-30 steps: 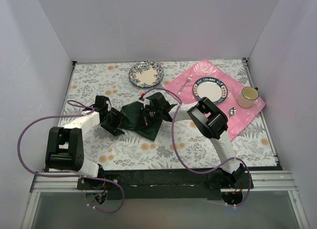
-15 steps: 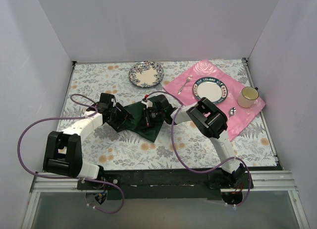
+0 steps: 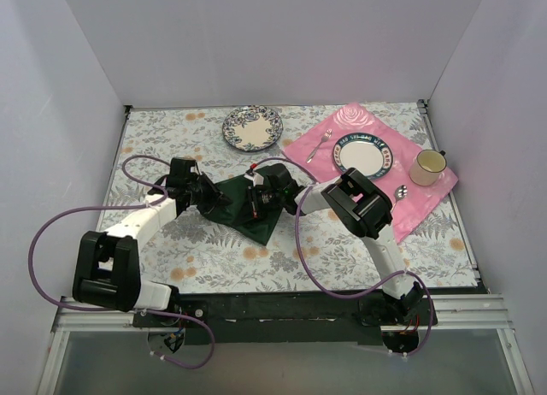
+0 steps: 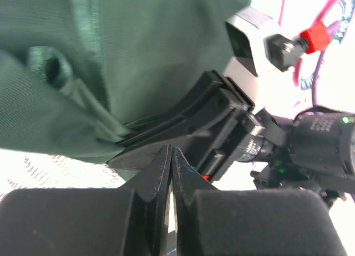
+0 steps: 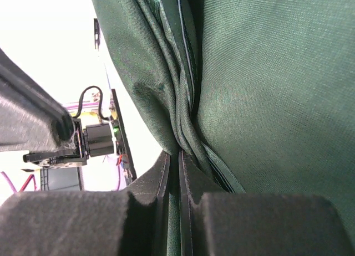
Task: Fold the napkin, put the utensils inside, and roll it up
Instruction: Roll the napkin with the utensil
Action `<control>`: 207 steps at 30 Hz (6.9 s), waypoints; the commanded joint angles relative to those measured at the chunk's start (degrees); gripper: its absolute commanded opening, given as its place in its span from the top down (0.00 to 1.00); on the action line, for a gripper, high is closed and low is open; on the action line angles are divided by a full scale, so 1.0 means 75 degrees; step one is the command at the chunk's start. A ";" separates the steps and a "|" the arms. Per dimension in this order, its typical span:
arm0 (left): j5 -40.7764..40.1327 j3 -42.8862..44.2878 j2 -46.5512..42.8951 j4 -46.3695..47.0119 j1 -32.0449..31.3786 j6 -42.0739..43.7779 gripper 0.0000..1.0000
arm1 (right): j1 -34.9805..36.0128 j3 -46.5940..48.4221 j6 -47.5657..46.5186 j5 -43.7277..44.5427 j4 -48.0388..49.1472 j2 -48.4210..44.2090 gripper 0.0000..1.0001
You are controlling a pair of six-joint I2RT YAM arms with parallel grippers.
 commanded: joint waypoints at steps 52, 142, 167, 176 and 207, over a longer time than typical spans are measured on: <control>-0.0319 -0.1948 0.2570 0.3340 0.0104 -0.0279 1.00 | 0.1002 0.1163 -0.8077 0.4629 -0.5730 -0.2265 0.36; -0.1620 0.0982 0.2383 -0.2437 -0.0001 0.0448 1.00 | 0.0920 -0.0045 -0.6695 0.3197 -0.4953 -0.1526 0.75; -0.1292 0.1146 0.2137 -0.2789 -0.0024 0.0225 1.00 | 0.2385 0.2311 -0.6977 0.6377 -0.6093 -0.1715 0.32; -0.1198 0.1064 0.1996 -0.2836 -0.0013 0.0096 1.00 | 0.2550 0.1597 -0.6825 0.6576 -0.5155 -0.1539 0.35; -0.1071 0.0901 -0.0405 -0.2241 0.0128 0.1080 0.34 | 0.0535 -0.0537 -0.4037 0.0558 -0.2237 -0.0848 0.99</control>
